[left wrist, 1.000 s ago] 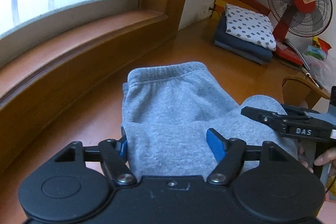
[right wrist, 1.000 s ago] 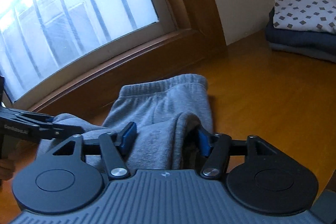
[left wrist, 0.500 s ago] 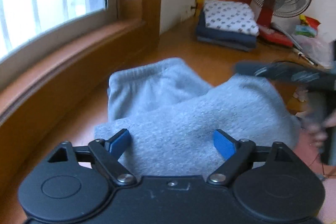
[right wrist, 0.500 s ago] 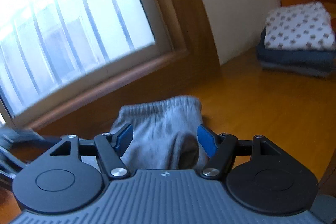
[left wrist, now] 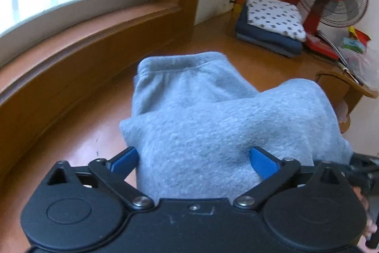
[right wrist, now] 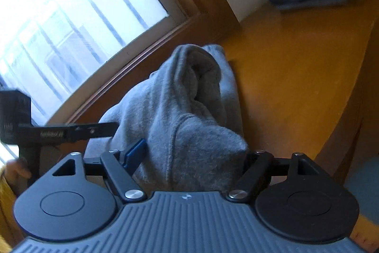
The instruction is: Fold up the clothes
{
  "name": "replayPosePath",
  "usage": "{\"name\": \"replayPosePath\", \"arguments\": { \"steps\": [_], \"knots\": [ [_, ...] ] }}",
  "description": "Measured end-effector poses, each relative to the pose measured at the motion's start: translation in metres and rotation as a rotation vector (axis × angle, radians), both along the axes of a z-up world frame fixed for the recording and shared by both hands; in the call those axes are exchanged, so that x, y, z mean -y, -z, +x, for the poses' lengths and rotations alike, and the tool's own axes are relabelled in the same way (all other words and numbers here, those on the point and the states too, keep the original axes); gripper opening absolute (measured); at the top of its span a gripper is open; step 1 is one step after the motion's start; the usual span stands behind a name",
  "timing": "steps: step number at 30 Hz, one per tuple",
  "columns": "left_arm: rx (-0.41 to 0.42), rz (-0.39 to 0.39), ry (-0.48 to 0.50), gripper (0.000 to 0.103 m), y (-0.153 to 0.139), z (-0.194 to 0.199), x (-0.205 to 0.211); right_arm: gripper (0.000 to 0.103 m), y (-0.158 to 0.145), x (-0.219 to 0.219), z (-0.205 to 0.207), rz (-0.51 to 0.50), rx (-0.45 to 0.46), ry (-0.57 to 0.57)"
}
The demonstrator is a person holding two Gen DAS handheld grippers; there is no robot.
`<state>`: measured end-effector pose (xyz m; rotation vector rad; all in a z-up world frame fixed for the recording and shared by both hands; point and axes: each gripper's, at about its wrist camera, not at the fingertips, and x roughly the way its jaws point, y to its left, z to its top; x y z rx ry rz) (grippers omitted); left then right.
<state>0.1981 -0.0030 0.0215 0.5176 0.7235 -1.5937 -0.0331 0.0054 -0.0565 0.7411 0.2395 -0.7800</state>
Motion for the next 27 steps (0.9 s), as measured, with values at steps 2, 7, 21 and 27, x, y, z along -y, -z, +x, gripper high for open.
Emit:
{"name": "replayPosePath", "arguments": {
  "steps": [2,7,21,27],
  "knots": [
    [-0.027,0.003,-0.007,0.102,-0.003,0.006,-0.004,0.079,-0.001,-0.003,0.004,-0.006,-0.010,-0.001],
    [0.051,-0.062,0.003,0.098,-0.028,0.008,-0.037,0.078,-0.023,-0.005,-0.007,-0.012,0.018,0.006],
    [-0.223,0.029,0.024,0.094,0.004,0.034,-0.003,0.063,-0.034,0.032,0.032,-0.128,-0.073,-0.138],
    [-0.234,-0.028,0.055,0.060,-0.008,0.022,-0.020,0.034,-0.033,0.015,0.030,-0.176,-0.026,-0.140]
  ]
}}
